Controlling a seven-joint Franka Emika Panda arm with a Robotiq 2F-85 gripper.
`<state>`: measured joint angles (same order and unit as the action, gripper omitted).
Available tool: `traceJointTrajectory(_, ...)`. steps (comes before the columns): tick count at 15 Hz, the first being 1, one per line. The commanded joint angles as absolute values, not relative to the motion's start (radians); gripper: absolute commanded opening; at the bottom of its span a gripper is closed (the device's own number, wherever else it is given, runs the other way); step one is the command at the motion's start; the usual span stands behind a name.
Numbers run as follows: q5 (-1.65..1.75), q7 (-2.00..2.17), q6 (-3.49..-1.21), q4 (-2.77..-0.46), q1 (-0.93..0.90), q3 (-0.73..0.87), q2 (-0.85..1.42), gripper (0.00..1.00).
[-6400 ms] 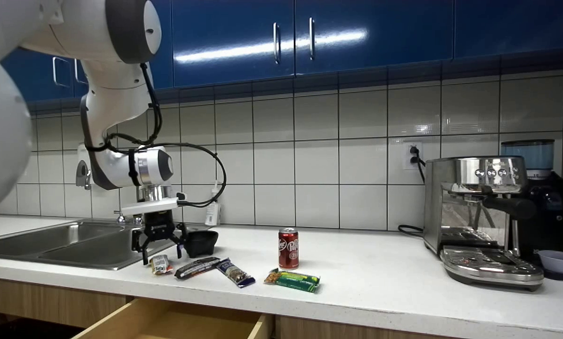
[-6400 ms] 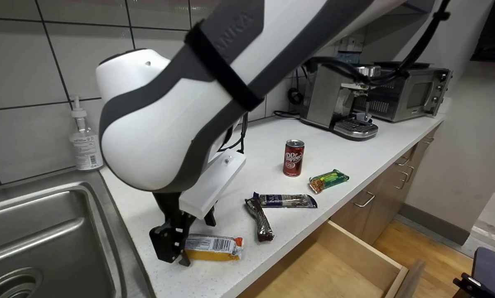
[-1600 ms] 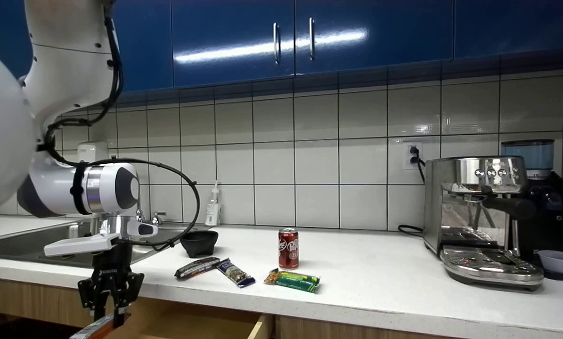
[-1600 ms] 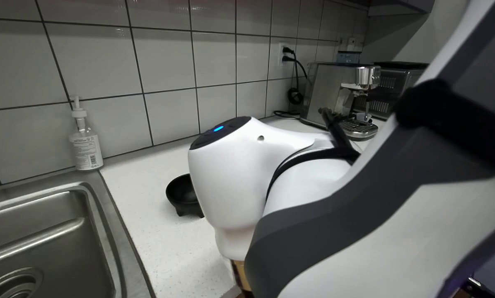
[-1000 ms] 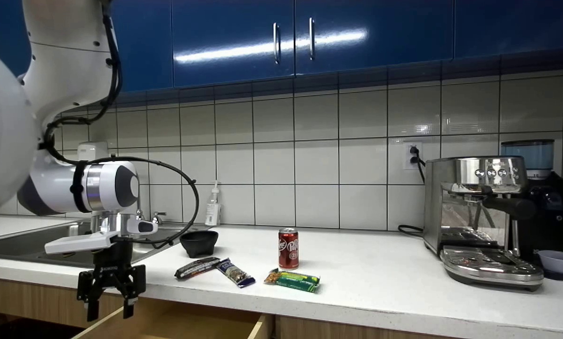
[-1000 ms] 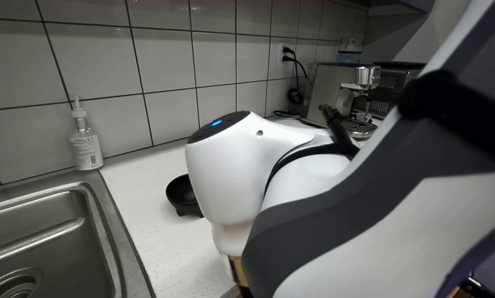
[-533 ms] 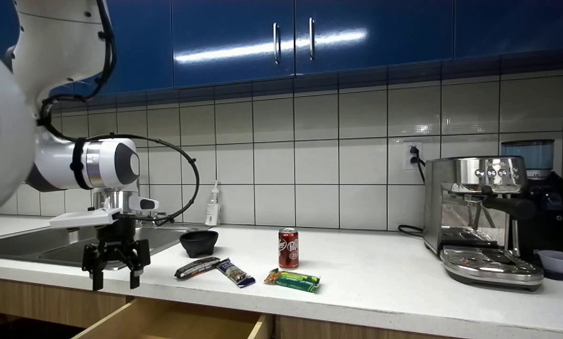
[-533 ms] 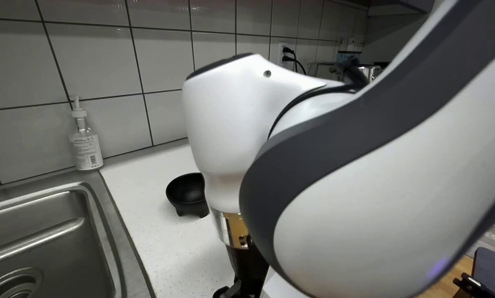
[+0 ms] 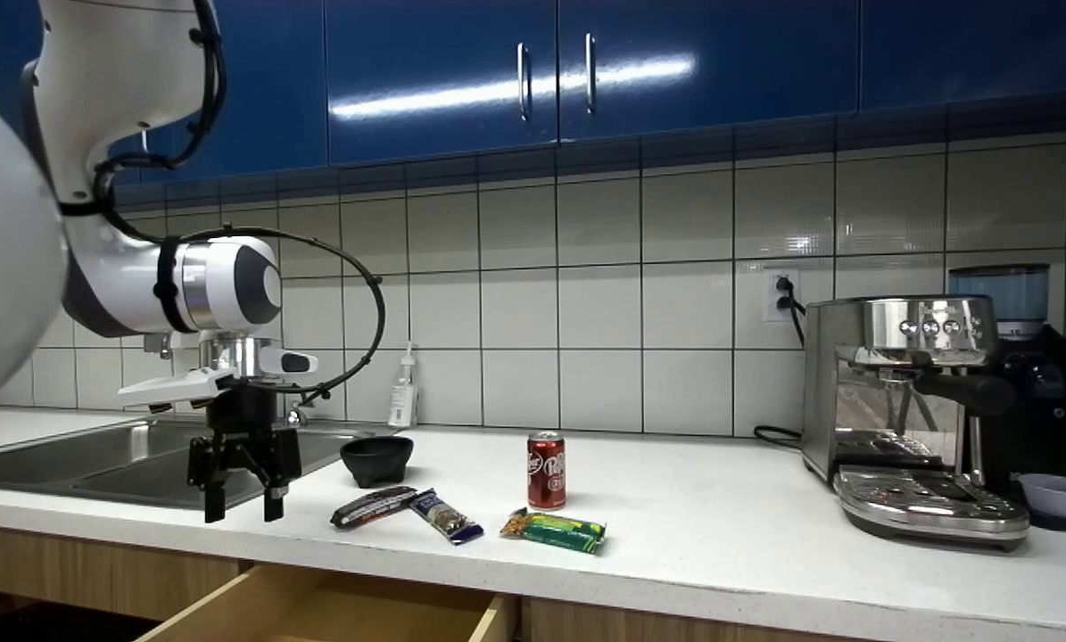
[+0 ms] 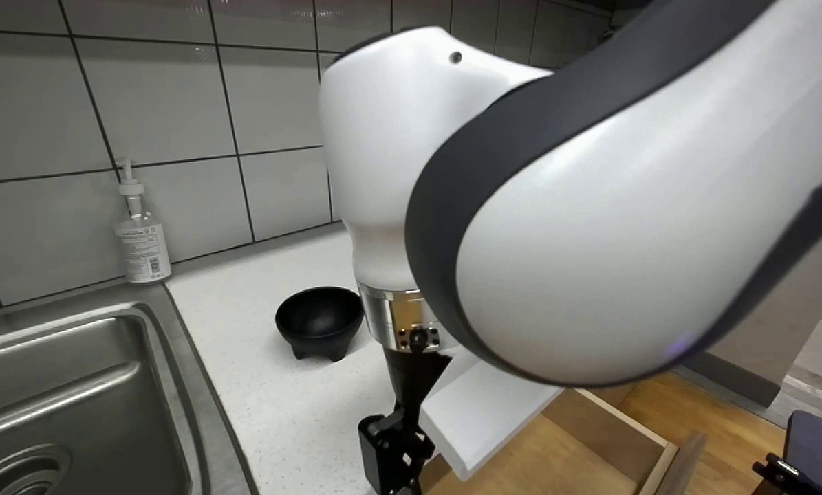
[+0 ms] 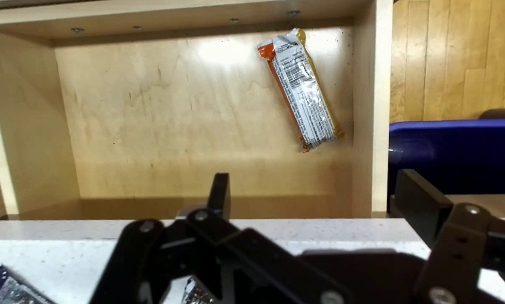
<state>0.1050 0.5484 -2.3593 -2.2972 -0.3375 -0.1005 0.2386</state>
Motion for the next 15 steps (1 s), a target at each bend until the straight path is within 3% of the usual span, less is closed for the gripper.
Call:
traceJointTrajectory(1, 0.114, 0.652, -2.327, -2.263, -0.315, -0.083, 0.239, 1.00)
traceJointTrajectory(15, 0.112, 0.798, -2.349, -2.135, -0.238, -0.005, 0.346, 1.00)
